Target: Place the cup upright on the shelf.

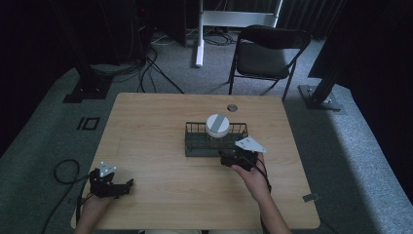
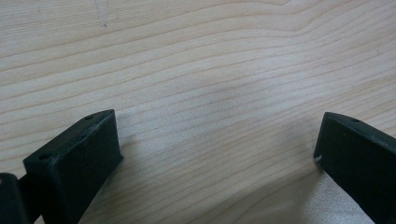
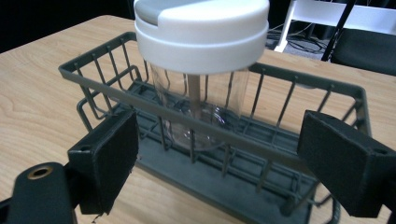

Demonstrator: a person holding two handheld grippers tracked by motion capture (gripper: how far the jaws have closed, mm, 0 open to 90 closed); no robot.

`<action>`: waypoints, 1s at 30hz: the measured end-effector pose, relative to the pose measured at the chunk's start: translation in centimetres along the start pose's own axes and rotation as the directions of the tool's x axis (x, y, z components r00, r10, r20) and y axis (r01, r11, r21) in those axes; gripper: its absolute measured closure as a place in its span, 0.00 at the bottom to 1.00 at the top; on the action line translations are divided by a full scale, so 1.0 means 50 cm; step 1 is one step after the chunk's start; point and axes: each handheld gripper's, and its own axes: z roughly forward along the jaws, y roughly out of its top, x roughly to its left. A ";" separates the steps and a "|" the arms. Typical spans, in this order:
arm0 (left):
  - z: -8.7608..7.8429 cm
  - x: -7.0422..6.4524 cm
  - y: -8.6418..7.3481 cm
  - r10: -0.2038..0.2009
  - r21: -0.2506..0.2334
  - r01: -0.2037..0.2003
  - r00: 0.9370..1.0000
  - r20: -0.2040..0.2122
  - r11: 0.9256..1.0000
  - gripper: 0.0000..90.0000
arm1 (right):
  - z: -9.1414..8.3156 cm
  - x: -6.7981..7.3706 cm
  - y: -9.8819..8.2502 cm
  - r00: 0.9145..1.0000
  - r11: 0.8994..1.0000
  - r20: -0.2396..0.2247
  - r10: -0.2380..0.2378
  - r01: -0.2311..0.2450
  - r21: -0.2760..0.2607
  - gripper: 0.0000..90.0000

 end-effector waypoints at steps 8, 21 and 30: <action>0.000 0.000 0.000 0.000 0.000 0.000 1.000 0.000 1.000 0.01 | -0.023 -0.021 -0.019 1.000 1.000 0.024 0.002 -0.002 0.001 0.14; 0.000 0.000 0.000 0.000 0.000 0.000 1.000 0.000 1.000 0.01 | -0.036 -0.047 -0.073 0.999 0.999 0.033 -0.006 0.004 0.046 0.14; 0.000 0.000 0.000 0.000 0.000 0.000 1.000 0.000 1.000 0.01 | -0.044 -0.063 -0.107 0.999 0.997 0.035 0.007 -0.010 0.078 0.14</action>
